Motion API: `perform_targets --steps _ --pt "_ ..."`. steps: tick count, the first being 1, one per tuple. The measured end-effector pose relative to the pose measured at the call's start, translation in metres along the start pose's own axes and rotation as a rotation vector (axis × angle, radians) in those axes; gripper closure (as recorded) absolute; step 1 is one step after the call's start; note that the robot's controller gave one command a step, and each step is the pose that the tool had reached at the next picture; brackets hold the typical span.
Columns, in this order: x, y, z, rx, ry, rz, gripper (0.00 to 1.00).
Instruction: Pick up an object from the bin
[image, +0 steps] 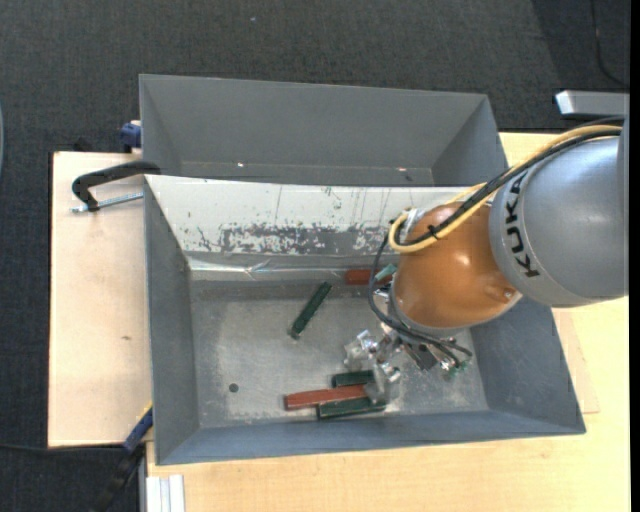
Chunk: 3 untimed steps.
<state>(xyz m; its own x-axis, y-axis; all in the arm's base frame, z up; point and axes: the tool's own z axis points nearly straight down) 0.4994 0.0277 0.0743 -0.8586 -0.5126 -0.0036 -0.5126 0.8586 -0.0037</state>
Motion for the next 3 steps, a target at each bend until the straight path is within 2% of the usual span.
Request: perform_targets --steps 1,2,3 --pt "-0.011 -0.010 -0.045 -0.006 0.004 0.000 1.00" --pt "-0.021 0.014 -0.080 -0.001 -0.003 -0.015 1.00" --pt "-0.044 -0.010 -0.162 -0.003 -0.002 -0.041 1.00"
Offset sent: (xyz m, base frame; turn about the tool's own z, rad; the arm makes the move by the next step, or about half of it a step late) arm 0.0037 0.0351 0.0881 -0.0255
